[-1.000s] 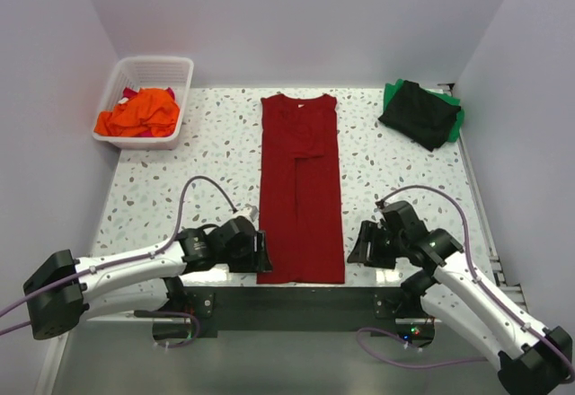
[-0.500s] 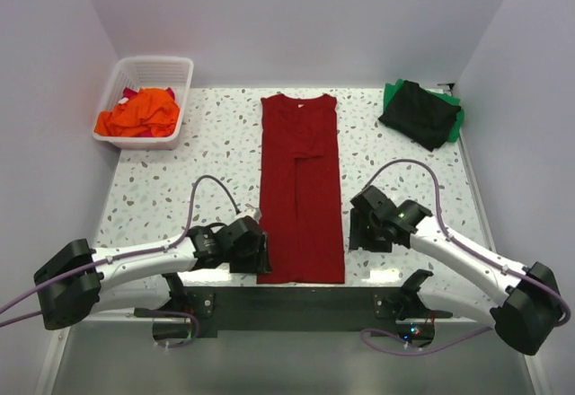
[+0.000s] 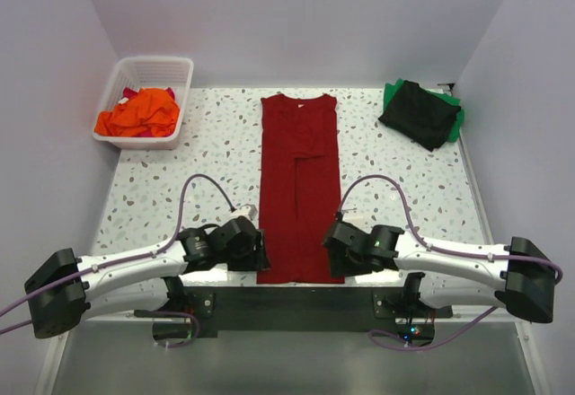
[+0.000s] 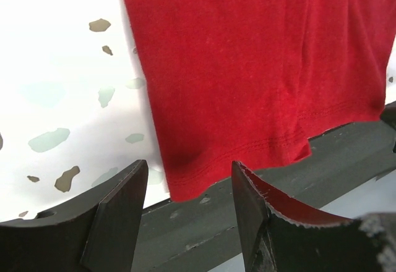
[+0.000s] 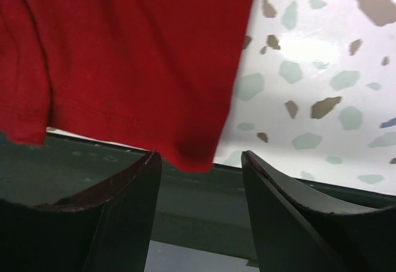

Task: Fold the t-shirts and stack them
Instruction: Fold the tshirt

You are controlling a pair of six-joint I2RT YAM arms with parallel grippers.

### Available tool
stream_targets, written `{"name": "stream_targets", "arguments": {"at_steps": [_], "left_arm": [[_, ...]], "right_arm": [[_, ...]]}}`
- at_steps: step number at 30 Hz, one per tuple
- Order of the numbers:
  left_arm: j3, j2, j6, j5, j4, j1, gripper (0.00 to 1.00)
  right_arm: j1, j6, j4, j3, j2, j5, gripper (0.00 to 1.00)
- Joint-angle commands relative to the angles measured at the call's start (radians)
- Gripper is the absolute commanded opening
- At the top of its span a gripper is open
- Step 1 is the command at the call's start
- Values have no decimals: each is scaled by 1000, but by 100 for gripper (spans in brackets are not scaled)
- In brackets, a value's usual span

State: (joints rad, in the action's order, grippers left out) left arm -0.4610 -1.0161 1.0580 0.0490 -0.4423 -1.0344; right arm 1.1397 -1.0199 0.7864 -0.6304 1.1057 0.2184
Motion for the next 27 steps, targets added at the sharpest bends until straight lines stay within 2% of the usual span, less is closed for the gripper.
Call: {"name": "stream_targets", "arguments": {"at_steps": [1, 7, 21, 27], "left_arm": [[25, 25, 17, 22, 14, -1, 61], [44, 5, 14, 8, 42, 0, 60], [81, -27, 14, -20, 94, 0, 53], [85, 13, 20, -44, 63, -3, 50]], "right_arm": [[31, -91, -78, 20, -13, 35, 58], [32, -88, -139, 57, -14, 12, 57], [32, -112, -150, 115, -37, -2, 45], [32, -115, -151, 129, -47, -5, 45]]}}
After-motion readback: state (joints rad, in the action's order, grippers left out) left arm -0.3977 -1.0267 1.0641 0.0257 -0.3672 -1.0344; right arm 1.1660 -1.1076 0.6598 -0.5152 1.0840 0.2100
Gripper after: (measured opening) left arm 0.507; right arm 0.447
